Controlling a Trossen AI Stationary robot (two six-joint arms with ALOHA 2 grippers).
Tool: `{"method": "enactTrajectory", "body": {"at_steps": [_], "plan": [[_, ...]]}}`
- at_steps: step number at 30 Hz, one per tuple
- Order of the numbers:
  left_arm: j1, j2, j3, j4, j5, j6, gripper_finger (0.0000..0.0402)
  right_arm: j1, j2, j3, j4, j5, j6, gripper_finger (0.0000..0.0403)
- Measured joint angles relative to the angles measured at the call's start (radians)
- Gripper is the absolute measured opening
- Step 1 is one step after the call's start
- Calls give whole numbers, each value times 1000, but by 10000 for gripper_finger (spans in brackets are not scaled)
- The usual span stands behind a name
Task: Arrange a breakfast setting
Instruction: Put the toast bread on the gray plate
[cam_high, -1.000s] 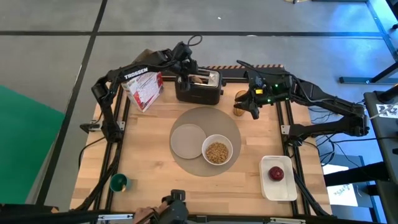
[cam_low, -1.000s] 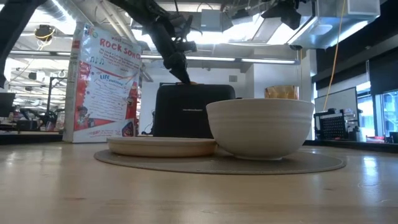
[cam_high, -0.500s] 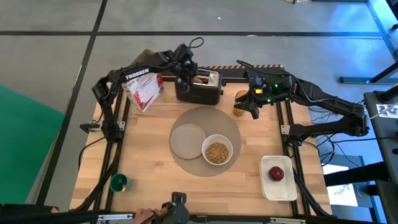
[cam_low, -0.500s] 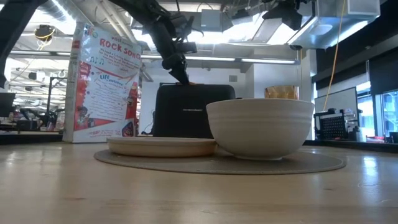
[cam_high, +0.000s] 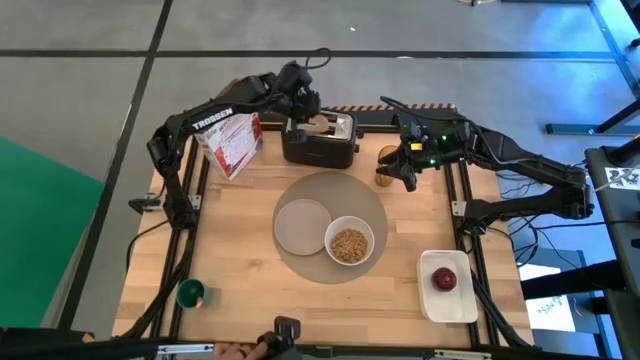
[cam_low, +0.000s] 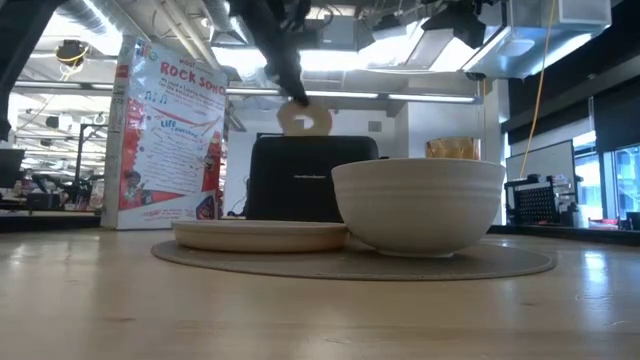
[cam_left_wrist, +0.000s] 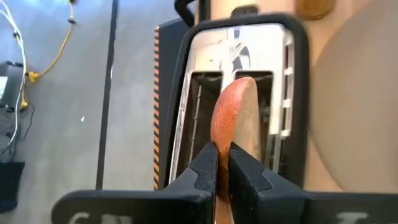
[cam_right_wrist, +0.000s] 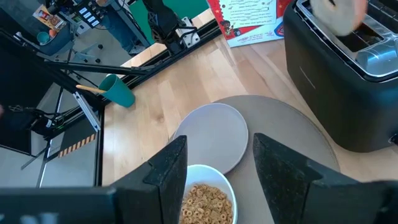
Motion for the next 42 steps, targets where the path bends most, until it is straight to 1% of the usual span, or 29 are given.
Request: {"method": "enactTrajectory", "body": {"at_steps": [5, 10, 15, 17, 20, 21, 23, 27, 29, 31, 34, 37, 40, 42], "plan": [[-47, -1, 94, -97, -13, -19, 15, 0, 0, 0, -1, 20, 0, 175], [-82, -7, 160, -231, -6, -136, 14, 0, 0, 0, -3, 48, -6, 175], [-122, -56, 170, -330, 2, -273, 14, 0, 0, 0, -2, 60, -25, 175], [-141, -74, 171, -373, 40, -349, 14, 0, 0, 0, -2, 61, -26, 175], [-172, -77, 159, -426, 152, -460, 14, 0, 0, -5, 7, 61, -26, 175], [-188, -77, 140, -425, 188, -483, 14, 1, -1, -18, 24, 61, -24, 175], [-231, -77, 80, -400, 213, -515, 14, 20, -12, -67, 60, 67, 4, 175], [-302, -75, -101, -332, 178, -564, 14, 89, -34, -208, 199, 77, 91, 175], [-316, -74, -202, -274, 181, -592, 14, 133, -49, -265, 271, 79, 146, 175], [-321, -74, -298, -219, 198, -614, 14, 171, -55, -307, 299, 101, 185, 175], [-315, -74, -422, -139, 213, -629, 14, 220, -56, -325, 302, 151, 211, 175], [-296, -74, -525, -52, 261, -636, 14, 249, -62, -324, 310, 185, 221, 175], [-279, -74, -596, 18, 304, -655, 14, 257, -67, -324, 312, 200, 222, 175], [-275, -74, -632, 52, 307, -658, 14, 255, -72, -324, 310, 189, 221, 175]]}}
